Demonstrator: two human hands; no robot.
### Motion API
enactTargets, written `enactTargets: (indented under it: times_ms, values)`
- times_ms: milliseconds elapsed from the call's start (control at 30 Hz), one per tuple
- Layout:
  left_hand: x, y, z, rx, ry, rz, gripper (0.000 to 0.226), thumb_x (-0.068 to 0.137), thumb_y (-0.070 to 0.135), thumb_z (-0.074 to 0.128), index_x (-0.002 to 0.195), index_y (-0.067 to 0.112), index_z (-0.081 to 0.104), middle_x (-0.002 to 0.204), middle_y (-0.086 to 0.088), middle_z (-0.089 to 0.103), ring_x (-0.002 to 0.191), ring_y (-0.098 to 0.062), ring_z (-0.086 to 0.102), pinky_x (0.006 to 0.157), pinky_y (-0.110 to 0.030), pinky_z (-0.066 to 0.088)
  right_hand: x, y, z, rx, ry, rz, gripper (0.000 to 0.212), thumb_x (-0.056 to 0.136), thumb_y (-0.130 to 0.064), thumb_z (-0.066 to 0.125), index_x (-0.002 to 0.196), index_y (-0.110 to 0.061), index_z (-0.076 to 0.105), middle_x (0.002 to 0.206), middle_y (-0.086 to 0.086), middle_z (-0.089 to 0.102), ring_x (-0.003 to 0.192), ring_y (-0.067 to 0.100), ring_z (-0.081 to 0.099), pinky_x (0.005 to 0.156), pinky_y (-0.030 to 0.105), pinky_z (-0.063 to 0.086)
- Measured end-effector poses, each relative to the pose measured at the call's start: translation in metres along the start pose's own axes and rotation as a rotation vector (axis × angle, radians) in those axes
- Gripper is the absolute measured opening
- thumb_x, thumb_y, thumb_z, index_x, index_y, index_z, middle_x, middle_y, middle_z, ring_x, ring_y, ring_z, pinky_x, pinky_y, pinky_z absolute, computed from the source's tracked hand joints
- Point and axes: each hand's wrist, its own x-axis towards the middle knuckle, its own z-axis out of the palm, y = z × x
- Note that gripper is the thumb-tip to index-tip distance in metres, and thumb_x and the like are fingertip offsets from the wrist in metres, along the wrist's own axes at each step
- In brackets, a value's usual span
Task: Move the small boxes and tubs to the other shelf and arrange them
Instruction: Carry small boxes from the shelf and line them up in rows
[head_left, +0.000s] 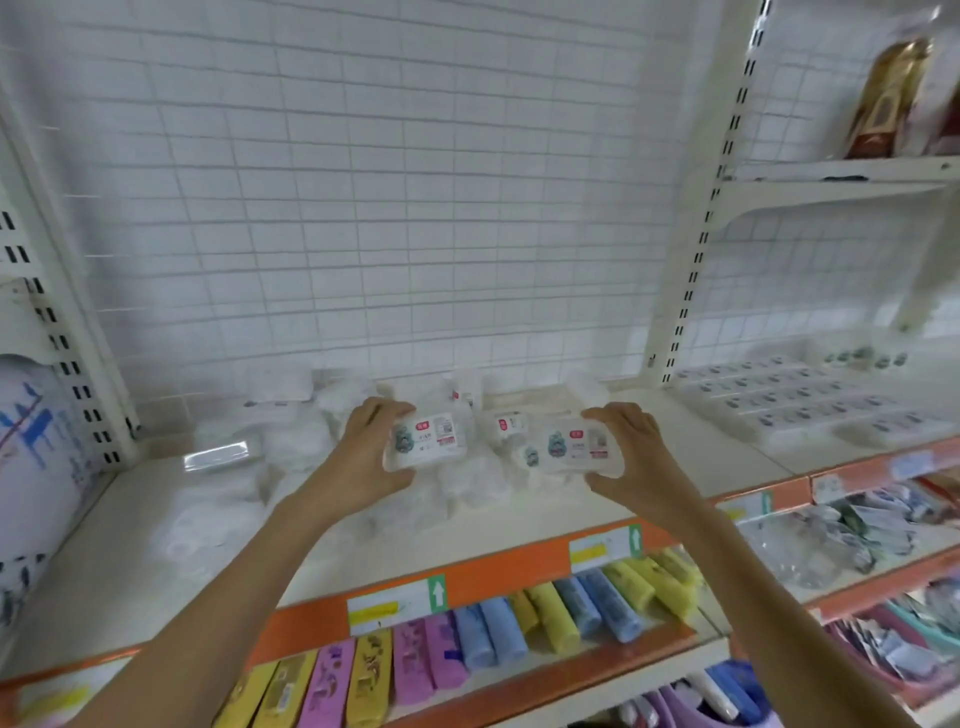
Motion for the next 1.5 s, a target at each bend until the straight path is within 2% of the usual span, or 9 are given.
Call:
enactTargets:
  times_ms: [300,433,633,833,1000,1100,1300,1400,1500]
  values:
    - [0.010,0.104,0.111,-0.103,-0.089,0.201,0.068,0.070,0.013,0.076,0.130,0.013,0.044,0.118,0.003,0.033,0.113,-0.005,0.028,0.097,-0.003,0.017,-0.131,0.101,-0.096,-0.026,0.152,0.307,0.069,0.061,-0.004,0.079,0.124,-0.009,0.053,0.122,0.013,0.044,0.111,0.025,0.039,0.095,0.042,0.040]
    - [0.019,0.158,0.169,-0.173,-0.119,0.200,0.071,0.067,0.012,0.080,0.129,0.009,0.044,0.120,0.002,0.035,0.118,-0.012,0.033,0.098,-0.014,0.023,-0.194,0.143,-0.135,-0.020,0.156,0.461,0.070,0.065,-0.004,0.076,0.129,-0.009,0.048,0.127,0.011,0.041,0.118,0.028,0.037,0.098,0.041,0.039]
    - [0.028,0.229,0.246,-0.187,-0.182,0.212,0.082,0.055,0.050,0.058,0.121,0.003,0.050,0.115,-0.007,0.042,0.108,-0.015,0.039,0.088,-0.013,0.027,-0.269,0.196,-0.181,-0.049,0.172,0.575,0.069,0.066,-0.006,0.077,0.129,-0.012,0.049,0.127,0.009,0.042,0.116,0.021,0.037,0.095,0.030,0.037]
    - [0.046,0.281,0.305,-0.248,-0.240,0.238,0.084,0.052,0.051,0.058,0.122,0.005,0.050,0.114,0.000,0.038,0.110,-0.015,0.042,0.095,-0.026,0.038,-0.308,0.239,-0.201,0.001,0.212,0.668,0.067,0.066,-0.006,0.080,0.126,-0.013,0.050,0.125,0.006,0.040,0.114,0.019,0.037,0.100,0.039,0.039]
    - [0.086,0.307,0.339,-0.262,-0.290,0.246,0.073,0.058,0.040,0.062,0.125,0.011,0.047,0.111,0.006,0.036,0.109,-0.007,0.035,0.090,-0.006,0.026,-0.300,0.279,-0.205,0.041,0.238,0.729,0.069,0.065,-0.009,0.081,0.126,-0.017,0.050,0.125,0.003,0.041,0.117,0.025,0.040,0.100,0.042,0.041]
    - [0.122,0.317,0.359,-0.265,-0.273,0.265,0.075,0.059,0.042,0.066,0.124,0.012,0.047,0.114,0.006,0.035,0.112,-0.008,0.035,0.092,-0.014,0.026,-0.276,0.308,-0.211,0.027,0.238,0.714,0.069,0.066,-0.009,0.079,0.128,-0.015,0.049,0.127,0.006,0.042,0.116,0.024,0.041,0.100,0.038,0.039]
    - [0.204,0.323,0.399,-0.261,-0.243,0.331,0.065,0.072,0.018,0.076,0.128,0.012,0.044,0.121,0.005,0.034,0.121,-0.012,0.034,0.105,-0.021,0.026,-0.209,0.362,-0.224,-0.030,0.226,0.666,0.070,0.070,-0.011,0.077,0.132,-0.017,0.044,0.131,0.006,0.039,0.113,0.014,0.035,0.102,0.034,0.037]
    - [0.249,0.323,0.410,-0.266,-0.233,0.347,0.066,0.075,0.020,0.074,0.131,0.012,0.042,0.124,0.004,0.034,0.123,-0.012,0.031,0.101,-0.016,0.020,-0.170,0.390,-0.230,-0.024,0.206,0.655,0.071,0.071,-0.011,0.076,0.134,-0.019,0.042,0.135,0.005,0.037,0.120,0.018,0.037,0.095,0.025,0.037]
    - [0.285,0.320,0.416,-0.250,-0.227,0.326,0.066,0.076,0.021,0.073,0.133,0.012,0.040,0.129,-0.001,0.035,0.126,-0.014,0.028,0.103,-0.019,0.021,-0.131,0.414,-0.234,-0.032,0.193,0.628,0.070,0.071,-0.013,0.075,0.133,-0.020,0.043,0.137,0.004,0.036,0.124,0.023,0.036,0.105,0.037,0.037]
